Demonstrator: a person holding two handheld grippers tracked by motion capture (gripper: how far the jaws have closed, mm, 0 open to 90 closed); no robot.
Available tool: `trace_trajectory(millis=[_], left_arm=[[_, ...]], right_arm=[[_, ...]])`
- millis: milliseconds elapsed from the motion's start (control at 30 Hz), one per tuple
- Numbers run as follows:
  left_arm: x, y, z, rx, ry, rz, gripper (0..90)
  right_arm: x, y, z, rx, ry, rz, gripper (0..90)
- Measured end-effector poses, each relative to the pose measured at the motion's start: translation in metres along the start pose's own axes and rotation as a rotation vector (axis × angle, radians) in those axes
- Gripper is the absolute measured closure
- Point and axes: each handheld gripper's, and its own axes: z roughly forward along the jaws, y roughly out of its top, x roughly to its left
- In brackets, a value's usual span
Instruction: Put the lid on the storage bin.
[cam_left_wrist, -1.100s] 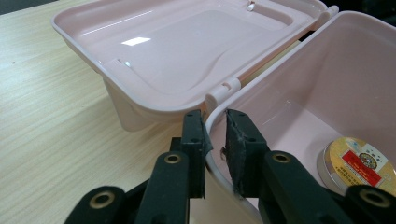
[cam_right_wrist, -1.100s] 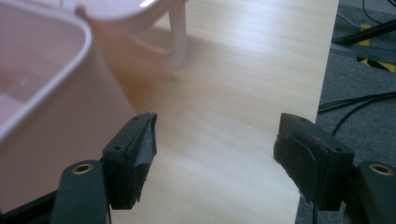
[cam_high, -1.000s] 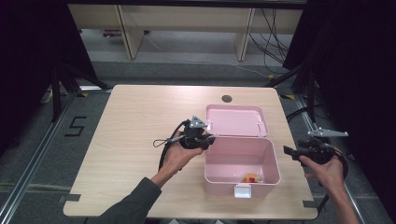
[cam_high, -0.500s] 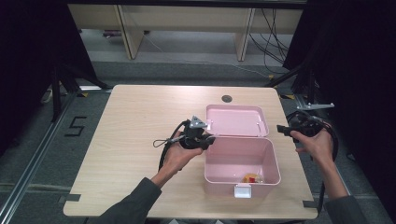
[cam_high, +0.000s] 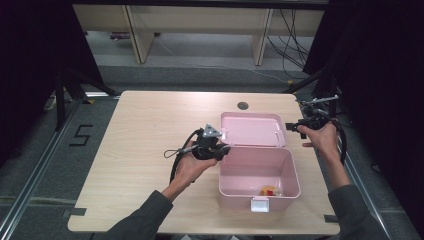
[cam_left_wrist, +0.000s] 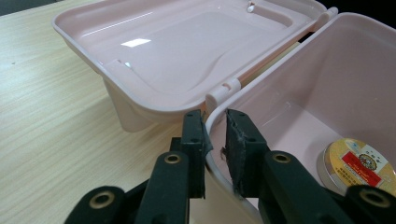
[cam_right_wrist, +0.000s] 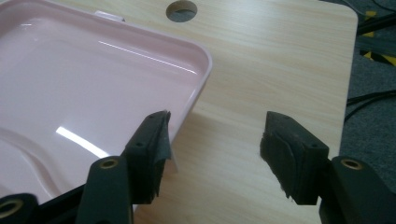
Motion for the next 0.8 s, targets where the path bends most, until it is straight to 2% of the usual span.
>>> trace_trajectory(millis=[33, 100, 167, 333, 367, 400, 433, 533, 567, 733, 800], left_arm=[[0.000, 0.000, 0.000, -0.001, -0.001, -0.002, 77.4], [0.000, 0.000, 0.000, -0.001, -0.001, -0.001, 77.5], [0.000, 0.000, 0.000, -0.001, 0.000, 0.000, 77.5], [0.000, 0.000, 0.000, -0.001, -0.001, 0.001, 77.5], [0.000, 0.000, 0.000, -0.001, -0.001, 0.001, 77.4], [0.000, 0.000, 0.000, -0.001, -0.001, 0.001, 77.5], [0.000, 0.000, 0.000, -0.001, -0.001, 0.001, 77.5], [0.000, 0.000, 0.000, -0.002, 0.000, 0.002, 77.4], [0.000, 0.000, 0.000, -0.005, 0.000, 0.001, 77.5], [0.000, 0.000, 0.000, -0.004, -0.001, 0.004, 77.4], [0.000, -0.001, 0.000, -0.005, -0.002, 0.003, 77.4]], right_arm=[[-0.002, 0.002, 0.003, 0.004, -0.008, -0.039, 43.5], [0.000, 0.005, 0.008, 0.037, -0.011, -0.024, 44.7], [-0.001, 0.009, 0.017, 0.030, -0.009, -0.024, 47.8], [0.001, 0.013, 0.026, 0.023, -0.015, -0.011, 51.2], [0.004, 0.015, 0.028, 0.055, -0.018, 0.017, 52.9], [0.004, 0.015, 0.028, 0.055, -0.018, 0.017, 52.9], [0.001, 0.016, 0.030, 0.057, -0.023, -0.028, 53.8], [0.002, 0.018, 0.035, 0.066, -0.023, -0.034, 56.3], [0.005, 0.019, 0.036, 0.097, -0.022, -0.004, 58.6], [0.008, 0.022, 0.042, 0.094, -0.026, -0.005, 64.6], [0.011, 0.025, 0.043, 0.116, -0.038, 0.011, 67.3]])
